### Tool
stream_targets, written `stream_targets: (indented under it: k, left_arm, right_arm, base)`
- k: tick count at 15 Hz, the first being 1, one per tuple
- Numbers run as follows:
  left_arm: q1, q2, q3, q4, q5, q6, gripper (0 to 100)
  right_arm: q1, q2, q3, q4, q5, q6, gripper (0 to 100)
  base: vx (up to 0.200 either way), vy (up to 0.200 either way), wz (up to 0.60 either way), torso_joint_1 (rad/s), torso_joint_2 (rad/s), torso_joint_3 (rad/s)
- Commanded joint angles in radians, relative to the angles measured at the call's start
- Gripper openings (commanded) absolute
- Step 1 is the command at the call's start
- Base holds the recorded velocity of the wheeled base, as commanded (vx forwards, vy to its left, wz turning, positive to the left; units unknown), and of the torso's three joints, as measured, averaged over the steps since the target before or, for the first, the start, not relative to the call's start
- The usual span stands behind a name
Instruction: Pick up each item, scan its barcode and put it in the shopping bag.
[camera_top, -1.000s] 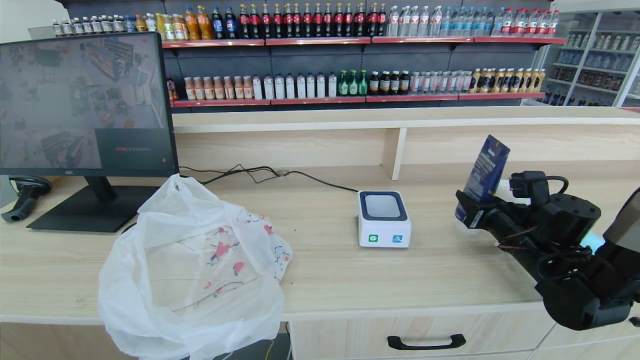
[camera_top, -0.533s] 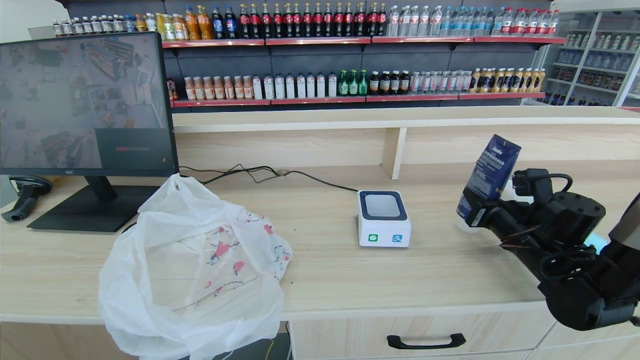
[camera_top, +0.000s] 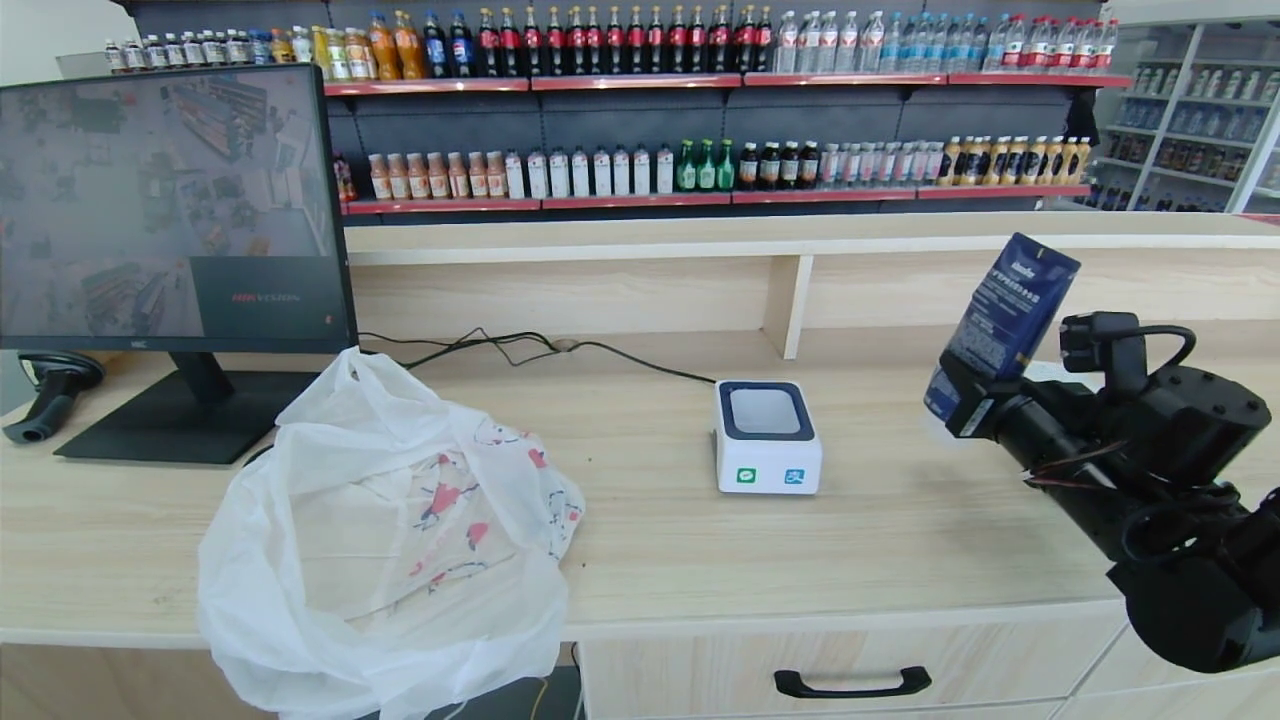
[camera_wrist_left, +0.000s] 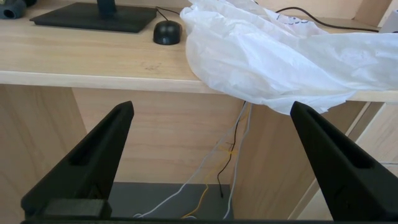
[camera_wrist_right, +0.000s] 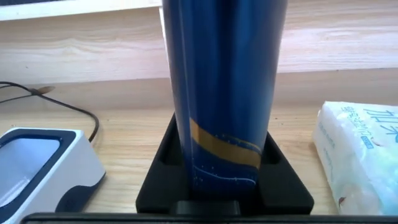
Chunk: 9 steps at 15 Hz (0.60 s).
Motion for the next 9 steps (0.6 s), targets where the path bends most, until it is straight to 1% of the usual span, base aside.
stream_targets:
  k: [1, 6, 9]
  left_arm:
    - [0.0, 0.0, 0.0, -0.001, 0.0, 0.0, 100]
    - [0.0, 0.0, 0.0, 0.0, 0.0, 0.0, 100]
    - [0.0, 0.0, 0.0, -0.001, 0.0, 0.0, 100]
  right_arm:
    - [0.022, -0.065, 0.03, -0.002, 0.0, -0.01, 0]
    - [0.126, -0.154, 0.09, -0.002, 0.0, -0.027, 0]
    - [0.147, -0.206, 0.121, -0.002, 0.0, -0.033, 0]
  base:
    - [0.0, 0.0, 0.0, 0.0, 0.0, 0.0]
    - [0.0, 0.0, 0.0, 0.0, 0.0, 0.0]
    - [0.0, 0.0, 0.0, 0.0, 0.0, 0.0]
